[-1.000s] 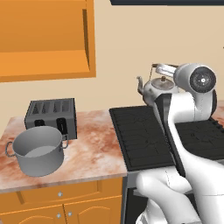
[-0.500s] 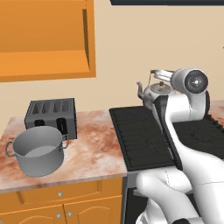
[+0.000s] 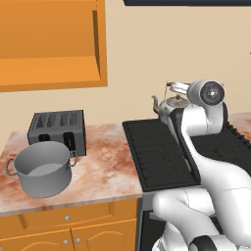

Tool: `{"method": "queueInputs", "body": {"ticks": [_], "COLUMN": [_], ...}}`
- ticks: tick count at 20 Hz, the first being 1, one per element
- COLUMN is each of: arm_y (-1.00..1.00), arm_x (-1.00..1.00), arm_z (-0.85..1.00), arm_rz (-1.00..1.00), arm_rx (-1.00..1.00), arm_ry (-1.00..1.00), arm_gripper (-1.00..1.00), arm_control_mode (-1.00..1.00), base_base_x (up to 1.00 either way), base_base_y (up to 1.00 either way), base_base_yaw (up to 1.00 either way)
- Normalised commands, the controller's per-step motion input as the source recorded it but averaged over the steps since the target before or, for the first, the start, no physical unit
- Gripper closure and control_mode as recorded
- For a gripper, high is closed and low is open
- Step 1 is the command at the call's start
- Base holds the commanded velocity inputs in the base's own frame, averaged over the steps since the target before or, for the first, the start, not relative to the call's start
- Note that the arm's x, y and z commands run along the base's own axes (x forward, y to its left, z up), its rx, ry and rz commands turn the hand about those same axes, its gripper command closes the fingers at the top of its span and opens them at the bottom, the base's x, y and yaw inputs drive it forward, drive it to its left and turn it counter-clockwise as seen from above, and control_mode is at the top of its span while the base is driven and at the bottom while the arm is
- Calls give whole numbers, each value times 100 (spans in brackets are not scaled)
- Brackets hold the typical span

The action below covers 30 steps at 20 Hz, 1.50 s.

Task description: Pick the kettle from the cabinet and place it on a stove burner. Then pick the pot from the counter and place it on another stove burner. Finally, turn both burners on.

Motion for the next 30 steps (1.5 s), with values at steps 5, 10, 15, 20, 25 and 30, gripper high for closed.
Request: {"method": "queueInputs", "body": {"ticks": [5, 10, 15, 20, 25, 30], "arm_y": [-9, -6, -1, -1, -3, -5], "arm_x": [32, 36, 35, 35, 34, 34], "arm_z": [-14, -22, -32, -38, -38, -33], "arm_rz": [0, 0, 0, 0, 0, 0], "arm_rx": [0, 0, 0, 0, 0, 0], "arm_ry": [0, 0, 0, 0, 0, 1], "arm_gripper": [100, 100, 100, 100, 100, 100], "arm_control_mode": [-100, -100, -100, -100, -100, -100], "base_base_x": [0, 0, 0, 0, 0, 0], "base_base_y": [0, 0, 0, 0, 0, 0], "base_base_yaw": [0, 0, 0, 0, 0, 0]}}
